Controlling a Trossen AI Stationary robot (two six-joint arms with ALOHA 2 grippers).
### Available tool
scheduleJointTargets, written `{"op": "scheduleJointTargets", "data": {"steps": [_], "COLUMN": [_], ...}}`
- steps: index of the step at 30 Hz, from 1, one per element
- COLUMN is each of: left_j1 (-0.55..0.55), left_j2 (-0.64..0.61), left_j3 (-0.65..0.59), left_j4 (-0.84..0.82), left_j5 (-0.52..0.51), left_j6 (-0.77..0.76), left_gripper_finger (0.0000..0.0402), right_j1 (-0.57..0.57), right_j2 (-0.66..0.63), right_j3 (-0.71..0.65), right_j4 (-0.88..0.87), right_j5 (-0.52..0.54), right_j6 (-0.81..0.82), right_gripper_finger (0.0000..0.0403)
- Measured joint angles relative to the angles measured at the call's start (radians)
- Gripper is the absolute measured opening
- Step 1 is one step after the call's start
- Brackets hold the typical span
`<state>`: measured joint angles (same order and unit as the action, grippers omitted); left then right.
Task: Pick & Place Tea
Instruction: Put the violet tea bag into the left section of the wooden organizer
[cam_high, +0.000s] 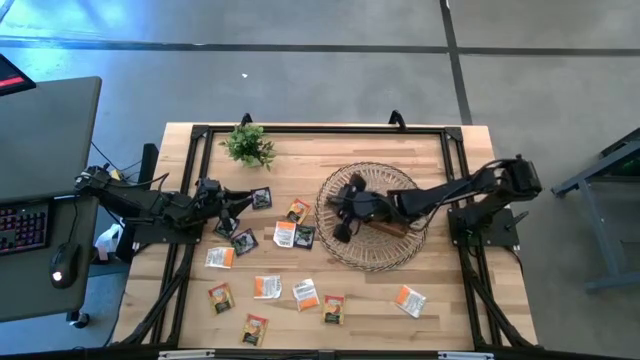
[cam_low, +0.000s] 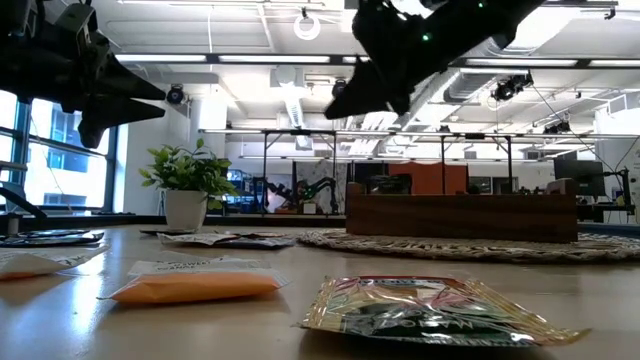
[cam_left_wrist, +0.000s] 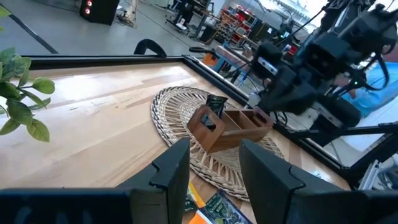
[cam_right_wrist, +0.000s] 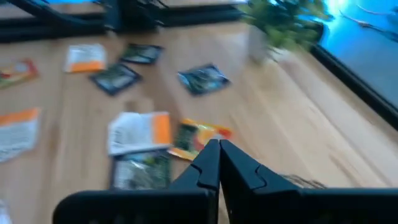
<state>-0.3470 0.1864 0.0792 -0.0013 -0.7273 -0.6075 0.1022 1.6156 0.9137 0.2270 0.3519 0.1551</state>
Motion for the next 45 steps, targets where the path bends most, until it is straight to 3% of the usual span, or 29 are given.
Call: {"op": "scheduleJointTargets", "data": {"steps": [4, 12, 17, 22, 28, 38, 41, 45], "left_j1": [0.000, 0.000, 0.000, 0.000, 0.000, 0.000, 0.000, 0.000], "left_j2": [0.000, 0.000, 0.000, 0.000, 0.000, 0.000, 0.000, 0.000], "left_j3": [0.000, 0.000, 0.000, 0.000, 0.000, 0.000, 0.000, 0.000], "left_j4": [0.001, 0.002, 0.003, 0.002, 0.003, 0.006, 0.006, 0.006], "left_j5": [0.000, 0.000, 0.000, 0.006, 0.006, 0.003, 0.003, 0.002], "left_j6": [0.000, 0.000, -0.003, -0.002, 0.000, 0.000, 0.000, 0.000], "left_gripper_finger": [0.0138, 0.0138, 0.0138, 0.0138, 0.0138, 0.0138, 0.0138, 0.0138], "right_j1": [0.019, 0.017, -0.003, -0.056, -0.086, -0.078, -0.083, -0.087], "right_j2": [0.094, 0.373, 0.482, 0.498, 0.517, 0.615, 0.617, 0.618], "right_j3": [0.043, 0.262, 0.459, 0.576, 0.576, 0.580, 0.580, 0.580], "right_j4": [0.088, 0.065, -0.280, -0.541, -0.532, -0.525, -0.551, -0.551], "right_j5": [-0.065, -0.133, -0.148, -0.254, -0.306, -0.294, -0.297, -0.304], "right_j6": [-0.040, -0.039, -0.087, 0.012, 0.075, 0.070, 0.071, 0.048], "right_gripper_finger": [0.0042, 0.0131, 0.0170, 0.0187, 0.0188, 0.0184, 0.0152, 0.0068]}}
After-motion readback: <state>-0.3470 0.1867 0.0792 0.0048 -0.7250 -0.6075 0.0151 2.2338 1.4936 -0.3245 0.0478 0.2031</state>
